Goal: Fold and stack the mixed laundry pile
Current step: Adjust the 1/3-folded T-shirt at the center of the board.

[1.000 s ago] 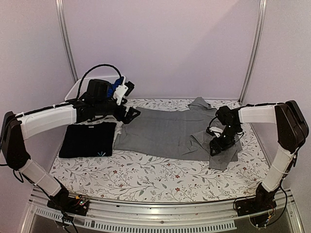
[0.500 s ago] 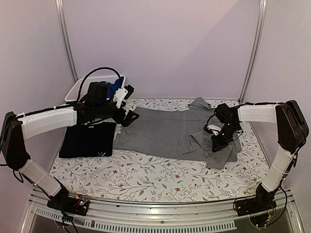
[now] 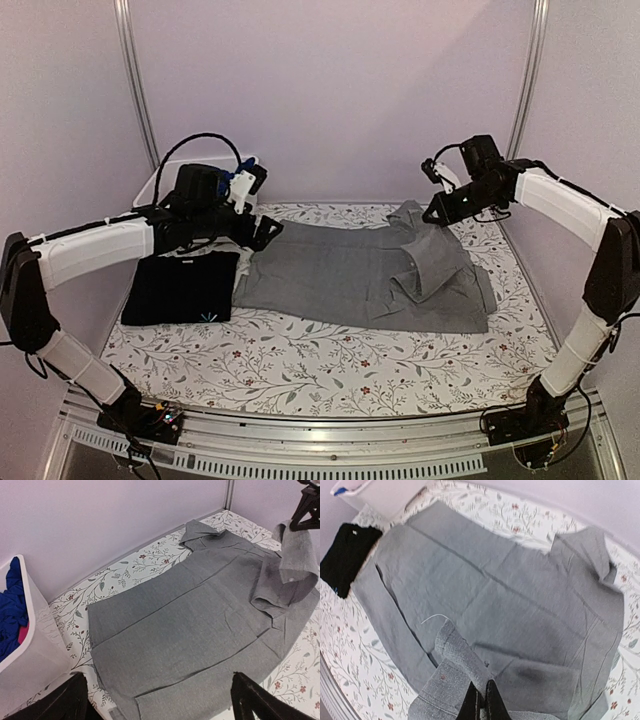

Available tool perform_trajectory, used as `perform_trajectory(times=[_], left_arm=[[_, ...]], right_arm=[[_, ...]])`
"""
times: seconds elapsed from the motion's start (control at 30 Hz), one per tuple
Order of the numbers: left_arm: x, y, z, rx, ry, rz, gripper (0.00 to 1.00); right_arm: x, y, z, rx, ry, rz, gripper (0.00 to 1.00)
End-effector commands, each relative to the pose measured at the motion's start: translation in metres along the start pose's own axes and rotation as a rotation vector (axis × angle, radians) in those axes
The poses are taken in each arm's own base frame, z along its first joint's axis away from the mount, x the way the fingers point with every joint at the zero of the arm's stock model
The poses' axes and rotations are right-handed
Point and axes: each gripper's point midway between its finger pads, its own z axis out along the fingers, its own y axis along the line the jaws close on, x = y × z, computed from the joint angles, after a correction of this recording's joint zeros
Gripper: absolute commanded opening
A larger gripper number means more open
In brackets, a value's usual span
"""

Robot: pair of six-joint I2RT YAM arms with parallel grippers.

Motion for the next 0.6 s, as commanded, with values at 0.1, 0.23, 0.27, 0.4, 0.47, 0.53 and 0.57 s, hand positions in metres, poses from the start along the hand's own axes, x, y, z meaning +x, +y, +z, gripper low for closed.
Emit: perform_trajectory(times=[0.1,0.23,0.27,0.4,0.47,0.53,0.57], left_arm=[[-0.032,0.026,-0.006,-0.094,-0.069,-0.078,1.0],[-0.03,0.041,-0.01,-0.168,-0.067,-0.129,1.0],[-0.029,0.044,-0.011,-0.181,-0.064,-0.139,1.0],[-0.023,0.054,-0.012,-0.234,-0.047,-0.177,1.0],[-0.021,0.055,-0.012,-0.239,-0.04,-0.189,1.0],[-0.017,0.055,-0.011,-0.243,-0.03,-0.203,1.0],[-0.014,0.056,-0.009,-0.246,-0.022,-0.208,1.0]], right_arm=[[-0.149,-0.031,-0.025,0.096,-0.413,0.021,0.0],[-0.181,-0.065,-0.016,0.164,-0.51,0.106,0.0],[-0.187,-0.07,-0.016,0.167,-0.533,0.121,0.0],[-0.196,-0.089,-0.007,0.211,-0.585,0.169,0.0],[-0.195,-0.082,0.001,0.156,-0.578,0.16,0.0],[-0.187,-0.072,0.01,0.091,-0.555,0.165,0.0],[-0.183,-0.067,0.013,0.071,-0.541,0.175,0.0]])
